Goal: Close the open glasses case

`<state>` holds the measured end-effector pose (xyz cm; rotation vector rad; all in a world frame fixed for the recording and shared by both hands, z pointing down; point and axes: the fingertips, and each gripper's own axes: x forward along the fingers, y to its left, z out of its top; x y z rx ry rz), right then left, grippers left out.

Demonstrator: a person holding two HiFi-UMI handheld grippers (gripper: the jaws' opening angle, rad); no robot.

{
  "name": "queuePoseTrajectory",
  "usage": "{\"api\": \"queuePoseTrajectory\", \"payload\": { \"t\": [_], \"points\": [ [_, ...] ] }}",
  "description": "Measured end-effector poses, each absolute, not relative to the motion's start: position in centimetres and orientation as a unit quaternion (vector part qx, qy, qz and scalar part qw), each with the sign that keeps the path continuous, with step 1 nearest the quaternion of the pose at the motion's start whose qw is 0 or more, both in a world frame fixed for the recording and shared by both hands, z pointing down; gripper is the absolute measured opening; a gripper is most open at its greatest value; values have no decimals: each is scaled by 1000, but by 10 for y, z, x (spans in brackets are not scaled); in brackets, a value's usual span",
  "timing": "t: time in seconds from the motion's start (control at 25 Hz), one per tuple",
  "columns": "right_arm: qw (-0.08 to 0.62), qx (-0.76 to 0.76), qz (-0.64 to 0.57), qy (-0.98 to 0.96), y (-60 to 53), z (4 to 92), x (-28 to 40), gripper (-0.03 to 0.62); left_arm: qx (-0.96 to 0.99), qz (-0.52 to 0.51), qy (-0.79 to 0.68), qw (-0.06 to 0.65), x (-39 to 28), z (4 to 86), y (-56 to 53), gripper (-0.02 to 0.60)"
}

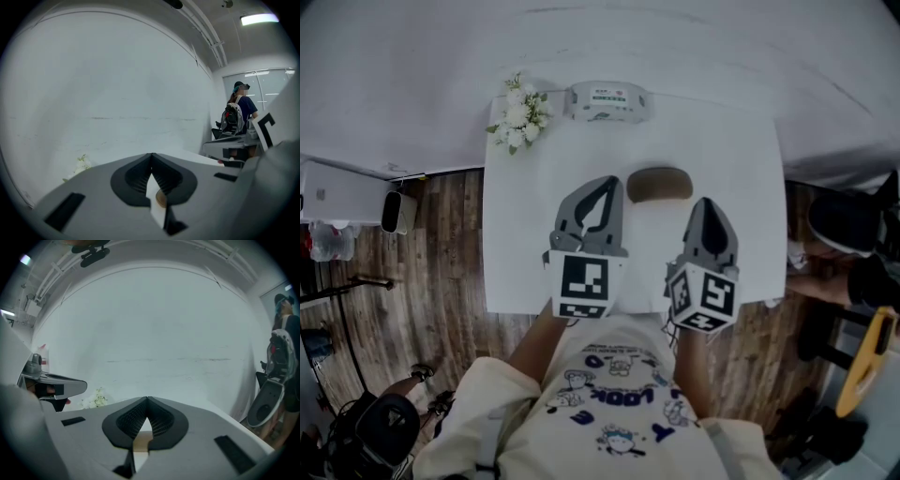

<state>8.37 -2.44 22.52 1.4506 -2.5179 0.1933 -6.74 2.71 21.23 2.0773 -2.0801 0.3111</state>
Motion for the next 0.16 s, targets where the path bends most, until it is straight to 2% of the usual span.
{"api": "queuePoseTrajectory", "payload": {
  "t": [0.16],
  "points": [
    [115,497,65,-858,-27,226,84,0,701,106,-699,89,-67,212,24,2]
  ]
}}
